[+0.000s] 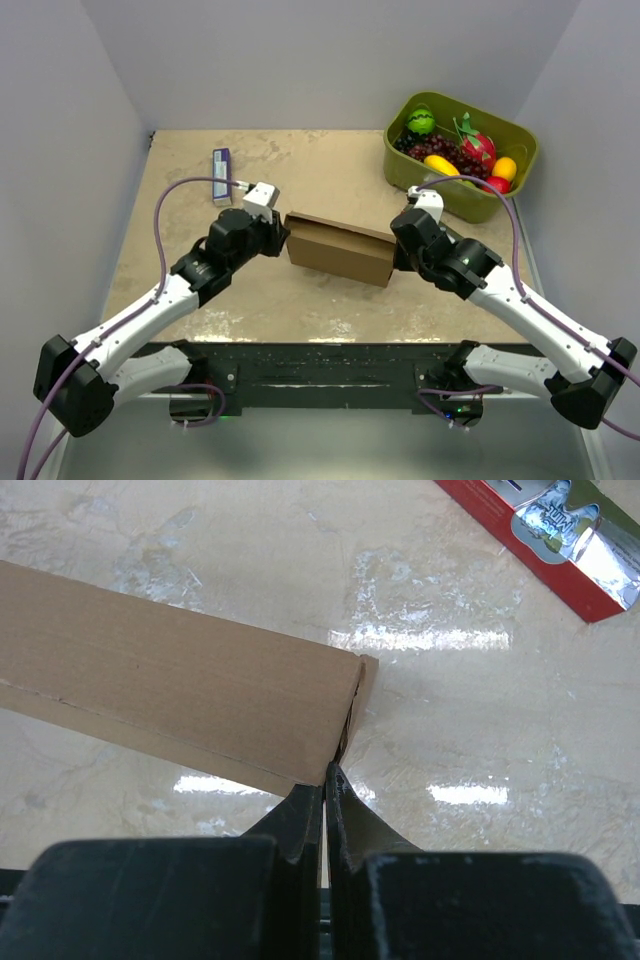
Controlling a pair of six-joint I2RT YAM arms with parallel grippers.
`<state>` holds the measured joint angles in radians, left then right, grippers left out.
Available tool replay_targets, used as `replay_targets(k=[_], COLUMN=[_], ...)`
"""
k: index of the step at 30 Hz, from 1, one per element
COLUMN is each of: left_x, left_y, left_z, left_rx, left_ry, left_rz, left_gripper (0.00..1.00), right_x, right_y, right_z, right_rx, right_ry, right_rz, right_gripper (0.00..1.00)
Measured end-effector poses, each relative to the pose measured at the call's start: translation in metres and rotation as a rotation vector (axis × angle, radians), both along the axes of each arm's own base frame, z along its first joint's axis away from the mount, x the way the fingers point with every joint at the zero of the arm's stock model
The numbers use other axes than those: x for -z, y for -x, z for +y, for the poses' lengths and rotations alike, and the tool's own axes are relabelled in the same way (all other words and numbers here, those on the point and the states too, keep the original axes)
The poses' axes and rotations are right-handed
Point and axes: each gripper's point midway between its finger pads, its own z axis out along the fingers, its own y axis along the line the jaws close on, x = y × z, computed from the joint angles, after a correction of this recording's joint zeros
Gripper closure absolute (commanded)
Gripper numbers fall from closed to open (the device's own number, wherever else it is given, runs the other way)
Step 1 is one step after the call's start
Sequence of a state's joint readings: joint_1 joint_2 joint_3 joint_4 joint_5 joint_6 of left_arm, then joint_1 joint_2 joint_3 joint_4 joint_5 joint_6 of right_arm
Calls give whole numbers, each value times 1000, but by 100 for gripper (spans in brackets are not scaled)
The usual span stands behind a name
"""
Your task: Fold the paper box
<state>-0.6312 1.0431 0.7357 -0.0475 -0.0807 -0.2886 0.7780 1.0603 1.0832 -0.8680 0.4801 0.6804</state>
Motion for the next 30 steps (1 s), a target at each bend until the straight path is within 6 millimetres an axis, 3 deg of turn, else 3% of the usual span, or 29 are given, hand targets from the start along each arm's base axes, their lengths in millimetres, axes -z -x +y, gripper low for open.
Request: replay_targets(k=[3,11,14,22,30], left_x=[-5,-64,-76,-50,-19], left_y=[5,0,-8,-36,-26], left_z=[-1,-12,-12,-18,-17], left_rx=[16,58,48,21,23], left_ry=[-7,72,104,124,166], left_rz=[31,-26,-37,16,38], left_gripper=[59,57,57,59,67], right_x=[0,0,1,1,2], right_y=[0,0,0,0,-1], right_z=[0,0,0,0,0], right_rx=[-1,-1,-2,-2,-5], right_ry=[-1,0,-1,-1,2], right_rz=[-1,-1,-3,-3,-3], right_gripper=[100,100,100,100,100])
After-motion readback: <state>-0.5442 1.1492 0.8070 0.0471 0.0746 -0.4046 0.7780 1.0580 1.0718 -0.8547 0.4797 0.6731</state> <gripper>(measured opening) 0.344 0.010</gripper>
